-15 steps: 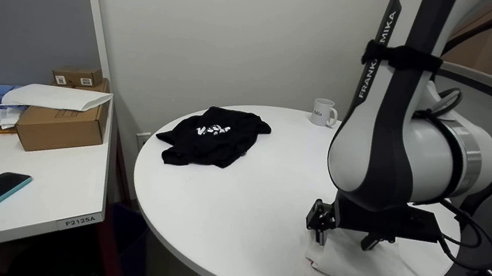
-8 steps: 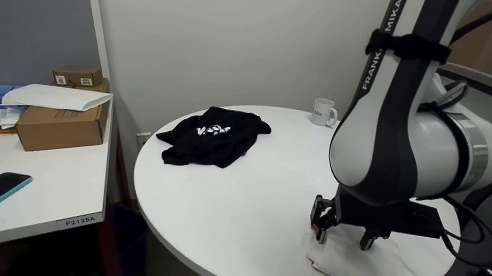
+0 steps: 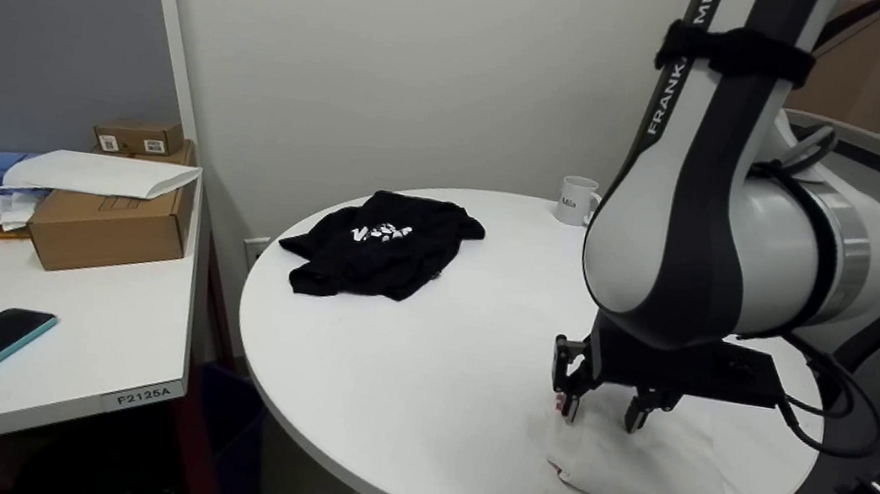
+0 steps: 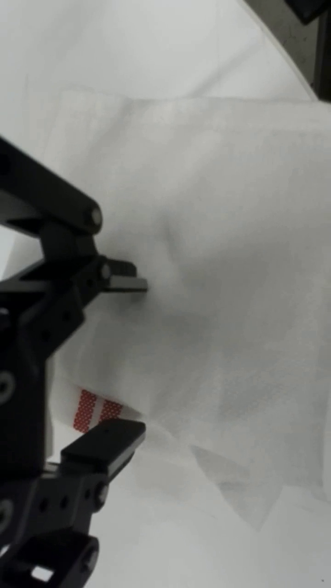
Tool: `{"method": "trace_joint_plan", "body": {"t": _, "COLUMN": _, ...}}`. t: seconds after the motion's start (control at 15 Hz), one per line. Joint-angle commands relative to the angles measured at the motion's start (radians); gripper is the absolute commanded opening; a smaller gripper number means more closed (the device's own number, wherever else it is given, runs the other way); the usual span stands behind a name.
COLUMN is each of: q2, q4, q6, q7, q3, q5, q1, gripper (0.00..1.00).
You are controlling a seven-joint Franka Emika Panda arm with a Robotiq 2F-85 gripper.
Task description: Use the white towel to wipe the table
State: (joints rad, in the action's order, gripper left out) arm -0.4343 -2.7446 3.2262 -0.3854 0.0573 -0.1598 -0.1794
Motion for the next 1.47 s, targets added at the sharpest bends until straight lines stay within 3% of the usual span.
{"method": "trace_joint_plan", "body": {"t": 0.0, "q2": -0.007, "q4": 0.002, "q6": -0.02, "q7": 0.03, "q3": 0.011, "q5": -0.037, "q1": -0.029, "gripper": 0.4}}
{"method": "trace_joint_plan", "body": {"t": 0.33, "q2": -0.018, "q4": 0.002, "q6": -0.02, "q7": 0.035, "q3": 0.004, "q5": -0.032, "q1": -0.034, "gripper": 0.02}}
{"method": "trace_joint_plan", "body": {"t": 0.53, "q2": -0.048, "q4": 0.045, "q6": -0.041, "q7": 0.049, "q3": -0.017, "q5": -0.021, "q1": -0.044, "gripper": 0.0}}
{"method": "trace_joint_plan", "body": {"t": 0.67, "q2": -0.089, "q4": 0.115, "q6": -0.069, "q7": 0.059, "q3": 0.005, "q5": -0.014, "q1": -0.103, "gripper": 0.01}}
{"method": "trace_joint_plan", "body": {"t": 0.8, "q2": -0.14, "q4": 0.218, "q6": -0.124, "q7": 0.053, "q3": 0.033, "q5": -0.001, "q1": -0.164, "gripper": 0.01}}
{"method": "trace_joint_plan", "body": {"t": 1.13, "q2": -0.24, "q4": 0.477, "q6": -0.298, "q7": 0.031, "q3": 0.1, "q5": 0.081, "q1": -0.22, "gripper": 0.01}}
{"method": "trace_joint_plan", "body": {"t": 1.4, "q2": -0.3, "q4": 0.652, "q6": -0.415, "q7": 0.039, "q3": 0.12, "q5": 0.143, "q1": -0.164, "gripper": 0.01}}
